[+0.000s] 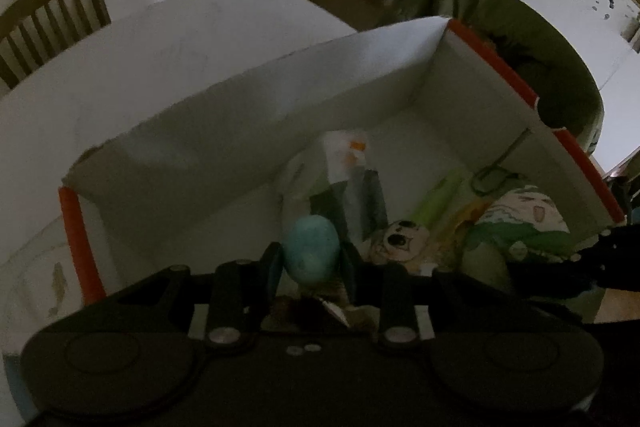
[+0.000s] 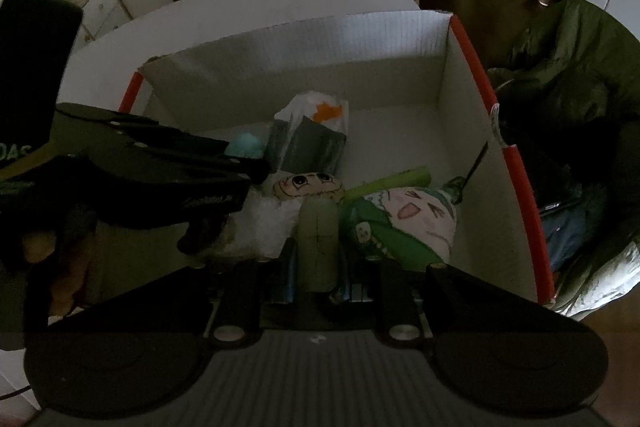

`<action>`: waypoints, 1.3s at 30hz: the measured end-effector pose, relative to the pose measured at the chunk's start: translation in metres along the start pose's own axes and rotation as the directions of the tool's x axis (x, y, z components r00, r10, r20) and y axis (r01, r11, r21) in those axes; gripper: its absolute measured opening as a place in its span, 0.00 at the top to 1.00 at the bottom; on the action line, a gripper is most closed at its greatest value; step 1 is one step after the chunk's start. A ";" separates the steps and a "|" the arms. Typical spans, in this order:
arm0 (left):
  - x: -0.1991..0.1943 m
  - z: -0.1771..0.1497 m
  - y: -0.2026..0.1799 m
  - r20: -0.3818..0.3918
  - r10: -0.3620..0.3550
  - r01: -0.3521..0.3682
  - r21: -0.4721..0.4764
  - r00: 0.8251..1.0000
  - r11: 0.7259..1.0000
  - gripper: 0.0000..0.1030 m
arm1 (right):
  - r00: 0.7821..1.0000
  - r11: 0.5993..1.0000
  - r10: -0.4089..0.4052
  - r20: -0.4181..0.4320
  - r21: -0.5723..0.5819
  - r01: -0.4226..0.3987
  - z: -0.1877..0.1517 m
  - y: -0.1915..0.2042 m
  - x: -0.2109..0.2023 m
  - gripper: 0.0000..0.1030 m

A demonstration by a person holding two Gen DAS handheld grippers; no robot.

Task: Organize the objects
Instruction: 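Open both tools inside the shoebox to release the mouse and teal ball, then lift both tools up and away from the shoebox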

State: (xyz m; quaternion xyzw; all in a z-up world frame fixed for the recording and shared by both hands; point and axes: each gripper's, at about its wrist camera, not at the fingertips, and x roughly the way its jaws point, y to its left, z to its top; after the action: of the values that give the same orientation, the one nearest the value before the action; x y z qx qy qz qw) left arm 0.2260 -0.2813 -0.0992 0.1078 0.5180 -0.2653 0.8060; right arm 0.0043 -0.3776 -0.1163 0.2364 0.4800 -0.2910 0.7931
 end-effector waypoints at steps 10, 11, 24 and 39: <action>-0.009 -0.003 0.005 -0.002 -0.012 0.012 -0.009 1.000 1.000 0.66 | 0.999 0.999 0.033 0.025 0.012 -0.033 -0.005 -0.003 -0.003 0.78; -0.011 -0.005 0.006 0.003 -0.014 0.014 -0.008 1.000 1.000 0.66 | 0.999 0.999 0.034 0.031 0.010 -0.034 -0.005 -0.002 -0.006 0.78; -0.078 -0.033 0.004 0.133 -0.040 0.041 -0.004 0.990 0.999 0.44 | 0.988 0.998 0.064 0.139 0.000 -0.064 -0.015 0.011 -0.051 0.68; -0.152 -0.068 0.021 0.280 -0.093 0.075 0.073 0.955 0.994 0.14 | 0.948 0.997 0.034 0.316 0.057 -0.054 -0.046 0.049 -0.110 0.33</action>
State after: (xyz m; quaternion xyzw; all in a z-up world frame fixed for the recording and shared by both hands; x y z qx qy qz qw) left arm 0.1354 -0.1853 0.0041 0.0713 0.3931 -0.3280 0.8561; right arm -0.0315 -0.2867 -0.0326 0.2232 0.3323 -0.3225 0.8577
